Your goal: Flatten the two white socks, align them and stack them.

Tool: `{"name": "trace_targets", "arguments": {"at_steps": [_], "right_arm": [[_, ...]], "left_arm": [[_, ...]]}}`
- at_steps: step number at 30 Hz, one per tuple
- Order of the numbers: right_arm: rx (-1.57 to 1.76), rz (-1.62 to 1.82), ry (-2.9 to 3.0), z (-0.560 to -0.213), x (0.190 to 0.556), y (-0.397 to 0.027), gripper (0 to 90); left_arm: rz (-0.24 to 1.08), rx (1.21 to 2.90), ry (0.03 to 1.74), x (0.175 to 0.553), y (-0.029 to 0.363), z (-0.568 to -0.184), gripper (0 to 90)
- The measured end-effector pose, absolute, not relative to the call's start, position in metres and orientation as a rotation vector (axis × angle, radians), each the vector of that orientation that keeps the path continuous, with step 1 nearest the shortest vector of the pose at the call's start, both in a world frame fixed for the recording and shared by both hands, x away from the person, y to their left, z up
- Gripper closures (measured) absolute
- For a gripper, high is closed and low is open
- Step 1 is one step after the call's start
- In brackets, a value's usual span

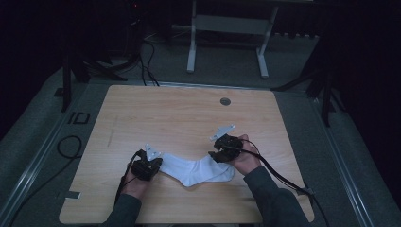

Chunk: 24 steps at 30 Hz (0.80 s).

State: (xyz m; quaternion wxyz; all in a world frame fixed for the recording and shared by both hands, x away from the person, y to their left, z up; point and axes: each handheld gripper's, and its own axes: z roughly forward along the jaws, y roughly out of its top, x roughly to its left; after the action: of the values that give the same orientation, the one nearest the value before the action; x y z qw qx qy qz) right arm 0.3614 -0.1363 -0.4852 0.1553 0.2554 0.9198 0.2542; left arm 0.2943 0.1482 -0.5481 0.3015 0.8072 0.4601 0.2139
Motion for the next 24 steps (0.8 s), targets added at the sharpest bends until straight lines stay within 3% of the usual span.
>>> {"name": "trace_targets", "arguments": {"at_steps": [14,24], "right_arm": [[0.873,0.707,2.611,-0.494,0.369,-0.177,50.6],[0.926,0.716,2.662,-0.510,0.372,-0.178,52.9]], "left_arm": [[0.575,2.141,1.225,0.294,0.147,-0.549,89.7],[0.574,2.144,1.223,0.294,0.148,-0.549,89.7]]}}
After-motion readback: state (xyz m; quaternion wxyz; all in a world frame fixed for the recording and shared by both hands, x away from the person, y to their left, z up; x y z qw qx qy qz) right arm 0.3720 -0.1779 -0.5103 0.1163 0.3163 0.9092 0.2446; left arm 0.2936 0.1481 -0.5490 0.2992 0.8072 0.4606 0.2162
